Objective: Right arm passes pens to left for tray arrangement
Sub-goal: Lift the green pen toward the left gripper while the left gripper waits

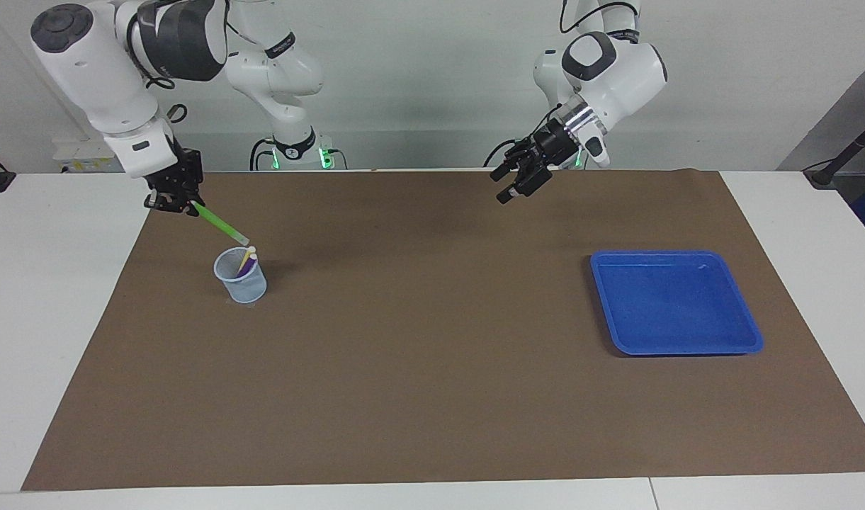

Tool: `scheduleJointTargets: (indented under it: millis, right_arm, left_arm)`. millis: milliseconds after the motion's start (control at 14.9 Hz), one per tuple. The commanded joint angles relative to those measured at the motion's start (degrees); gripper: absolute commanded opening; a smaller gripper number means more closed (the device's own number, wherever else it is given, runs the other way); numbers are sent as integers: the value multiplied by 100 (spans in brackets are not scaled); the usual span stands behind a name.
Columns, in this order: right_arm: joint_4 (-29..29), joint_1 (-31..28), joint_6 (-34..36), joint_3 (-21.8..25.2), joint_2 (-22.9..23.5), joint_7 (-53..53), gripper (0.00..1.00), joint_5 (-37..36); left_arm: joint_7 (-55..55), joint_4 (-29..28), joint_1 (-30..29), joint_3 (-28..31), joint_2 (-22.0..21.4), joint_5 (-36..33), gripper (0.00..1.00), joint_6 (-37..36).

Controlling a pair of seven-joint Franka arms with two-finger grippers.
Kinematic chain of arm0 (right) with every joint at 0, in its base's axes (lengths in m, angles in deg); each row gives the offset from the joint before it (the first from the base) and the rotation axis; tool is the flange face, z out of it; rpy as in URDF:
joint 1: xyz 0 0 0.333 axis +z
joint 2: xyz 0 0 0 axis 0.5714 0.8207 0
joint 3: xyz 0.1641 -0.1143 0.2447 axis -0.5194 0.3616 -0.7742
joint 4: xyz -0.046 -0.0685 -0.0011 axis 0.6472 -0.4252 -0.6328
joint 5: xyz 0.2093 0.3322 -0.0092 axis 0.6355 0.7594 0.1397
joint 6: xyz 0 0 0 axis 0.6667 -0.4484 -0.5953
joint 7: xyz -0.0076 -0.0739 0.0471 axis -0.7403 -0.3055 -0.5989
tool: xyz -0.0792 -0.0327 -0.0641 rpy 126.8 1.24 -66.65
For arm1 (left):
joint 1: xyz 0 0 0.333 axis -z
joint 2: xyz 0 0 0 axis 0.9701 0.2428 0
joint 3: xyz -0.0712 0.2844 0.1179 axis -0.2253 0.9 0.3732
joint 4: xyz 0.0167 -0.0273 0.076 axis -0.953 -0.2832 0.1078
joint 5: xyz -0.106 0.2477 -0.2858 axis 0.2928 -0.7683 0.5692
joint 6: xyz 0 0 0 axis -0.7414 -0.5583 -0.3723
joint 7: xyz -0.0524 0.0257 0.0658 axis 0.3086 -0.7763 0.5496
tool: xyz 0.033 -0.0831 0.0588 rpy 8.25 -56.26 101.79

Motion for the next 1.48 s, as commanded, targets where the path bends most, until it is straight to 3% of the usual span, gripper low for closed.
scheduleJointTargets:
  millis: [0, 538, 873, 1411]
  right_arm:
    - [-15, 118, 72, -350, 3, 1084, 0, 293]
    - [547, 1417, -752, -457, -287, 3591, 0, 1541]
    - [978, 2481, -1666, -457, -481, 4812, 0, 1596]
    - [1014, 3264, -2327, -466, -472, 5859, 0, 1596]
  left_arm:
    - [-43, 179, -48, -17, 111, 65, 100, 34]
    - [-438, 355, 224, -69, 322, 74, 100, 790]
    - [-649, 346, 233, -140, 331, 135, 100, 878]
    - [-719, 293, 734, -149, 630, 215, 100, 1414]
